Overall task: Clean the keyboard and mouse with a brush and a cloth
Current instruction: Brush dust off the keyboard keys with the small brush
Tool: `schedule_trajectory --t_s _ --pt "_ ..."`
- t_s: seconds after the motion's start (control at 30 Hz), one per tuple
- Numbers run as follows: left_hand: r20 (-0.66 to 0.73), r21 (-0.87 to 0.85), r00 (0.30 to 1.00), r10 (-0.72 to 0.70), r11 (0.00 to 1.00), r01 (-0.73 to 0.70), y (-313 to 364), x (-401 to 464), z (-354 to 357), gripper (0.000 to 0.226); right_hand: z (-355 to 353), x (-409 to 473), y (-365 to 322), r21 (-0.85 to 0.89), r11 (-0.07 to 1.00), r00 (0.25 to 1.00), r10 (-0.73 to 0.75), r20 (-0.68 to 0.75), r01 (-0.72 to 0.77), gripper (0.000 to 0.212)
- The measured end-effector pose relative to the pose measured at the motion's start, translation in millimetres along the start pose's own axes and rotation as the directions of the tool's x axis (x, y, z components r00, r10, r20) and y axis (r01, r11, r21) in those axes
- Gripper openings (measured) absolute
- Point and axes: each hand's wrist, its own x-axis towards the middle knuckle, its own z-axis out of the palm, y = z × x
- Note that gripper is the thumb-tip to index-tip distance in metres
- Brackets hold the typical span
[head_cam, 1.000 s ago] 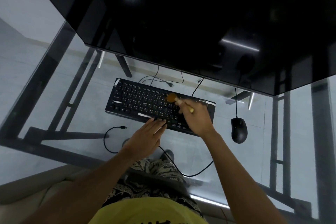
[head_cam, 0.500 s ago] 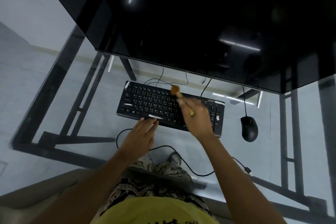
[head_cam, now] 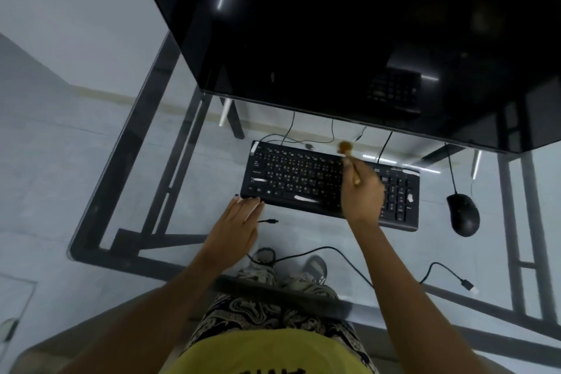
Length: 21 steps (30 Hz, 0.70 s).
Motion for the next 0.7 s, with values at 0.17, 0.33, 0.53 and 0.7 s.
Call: schedule_trajectory --t_s 0.17,0.33,0.53,0.7 --pt "0.031 0.002 0.999 0.014 1.000 -0.014 -17 -1 -1 0.050 13 -19 -15 0.213 0.976 0.897 -0.059 0.438 -0.040 0.023" --pt "0.000 -0.013 1.000 -0.007 1.000 0.007 -32 -3 -3 0.049 11 -10 -15 0.128 0.970 0.976 0.214 -0.036 -0.208 0.027" --pt "-0.006 0.013 0.998 0.055 0.998 -0.055 -50 -5 -5 0.049 24 -8 -31 0.211 0.937 0.952 0.237 0.196 -0.277 0.024" --pt "-0.049 -0.015 0.994 0.100 0.995 -0.101 -54 0 -6 0.045 33 -9 -48 0.281 0.934 0.938 0.123 0.325 -0.220 0.025"
